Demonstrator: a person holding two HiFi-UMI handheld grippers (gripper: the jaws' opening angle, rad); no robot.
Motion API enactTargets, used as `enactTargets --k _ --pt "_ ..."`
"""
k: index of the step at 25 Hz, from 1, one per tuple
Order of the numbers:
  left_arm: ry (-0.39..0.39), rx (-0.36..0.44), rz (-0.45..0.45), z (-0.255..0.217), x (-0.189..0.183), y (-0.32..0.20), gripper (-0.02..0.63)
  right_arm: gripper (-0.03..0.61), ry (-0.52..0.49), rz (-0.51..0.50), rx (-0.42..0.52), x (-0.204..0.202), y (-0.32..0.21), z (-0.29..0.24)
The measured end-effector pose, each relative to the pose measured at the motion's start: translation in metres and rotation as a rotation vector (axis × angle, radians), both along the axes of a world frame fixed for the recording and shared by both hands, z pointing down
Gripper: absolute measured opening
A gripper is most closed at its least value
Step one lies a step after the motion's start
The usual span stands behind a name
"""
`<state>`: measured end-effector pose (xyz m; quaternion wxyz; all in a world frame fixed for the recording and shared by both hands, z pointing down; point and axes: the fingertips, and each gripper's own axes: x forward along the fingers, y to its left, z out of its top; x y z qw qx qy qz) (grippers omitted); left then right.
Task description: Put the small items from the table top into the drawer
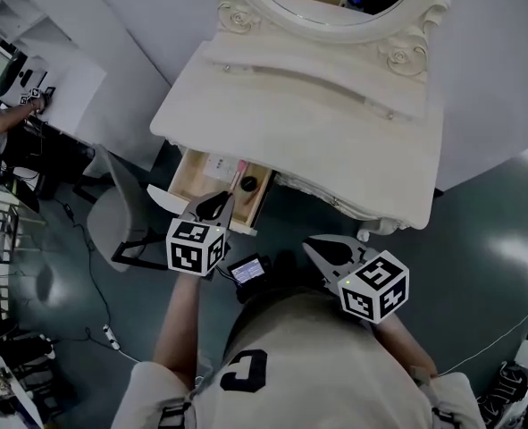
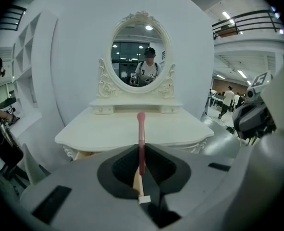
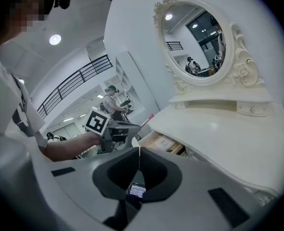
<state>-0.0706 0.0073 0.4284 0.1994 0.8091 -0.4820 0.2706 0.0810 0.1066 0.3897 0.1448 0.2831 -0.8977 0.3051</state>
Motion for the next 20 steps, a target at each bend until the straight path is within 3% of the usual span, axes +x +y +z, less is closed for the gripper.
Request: enactTargets --k 10,16,20 --pt "-0.160 -0.052 0.030 0.010 -0.011 0.017 0.089 0.028 -0.057 -0.070 -0.025 -0.009 0.018 0.003" --pt "-0.213 -0.086 0.101 0.032 -0.034 0.004 0.089 0.028 -0.039 -0.028 -0.042 -0.027 0.009 0.010" --pt "-0.194 -0.108 0.147 0.047 -0.052 -0.003 0.089 0.028 -0.031 0.038 -0.084 -0.045 -0.006 0.016"
